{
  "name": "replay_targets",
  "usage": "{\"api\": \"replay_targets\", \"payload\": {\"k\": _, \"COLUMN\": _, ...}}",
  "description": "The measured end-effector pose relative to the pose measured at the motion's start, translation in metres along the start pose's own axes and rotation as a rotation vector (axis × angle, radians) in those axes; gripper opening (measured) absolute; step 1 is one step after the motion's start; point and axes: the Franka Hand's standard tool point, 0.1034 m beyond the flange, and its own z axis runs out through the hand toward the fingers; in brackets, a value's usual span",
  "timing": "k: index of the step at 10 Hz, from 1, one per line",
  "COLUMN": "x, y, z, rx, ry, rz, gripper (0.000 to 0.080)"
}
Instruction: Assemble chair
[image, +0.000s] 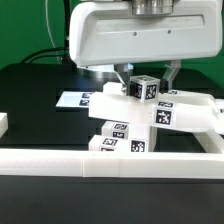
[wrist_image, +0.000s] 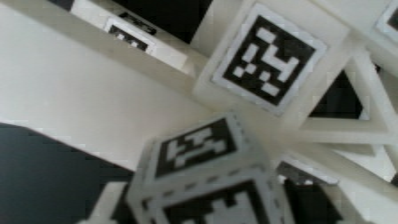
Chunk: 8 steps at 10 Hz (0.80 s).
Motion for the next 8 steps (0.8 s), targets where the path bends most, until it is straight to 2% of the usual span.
{"api": "replay_targets", "payload": {"k": 1, "x": 0.0000, "y": 0.0000, "z": 0.0000, "rx": 0.000, "ry": 0.000, "rz": 0.015, "gripper": 0.0282}}
{"api": "replay_targets", "payload": {"k": 3, "x": -0.0001, "y": 0.0001, "z": 0.0001, "rx": 0.000, "ry": 0.000, "rz": 0.035, "gripper": 0.0282}}
{"api": "replay_targets", "payload": {"k": 8, "x": 0.0013, "y": -0.0009, "z": 0.0004, "rx": 0.009, "ry": 0.012, "rz": 0.448, "gripper": 0.0282}}
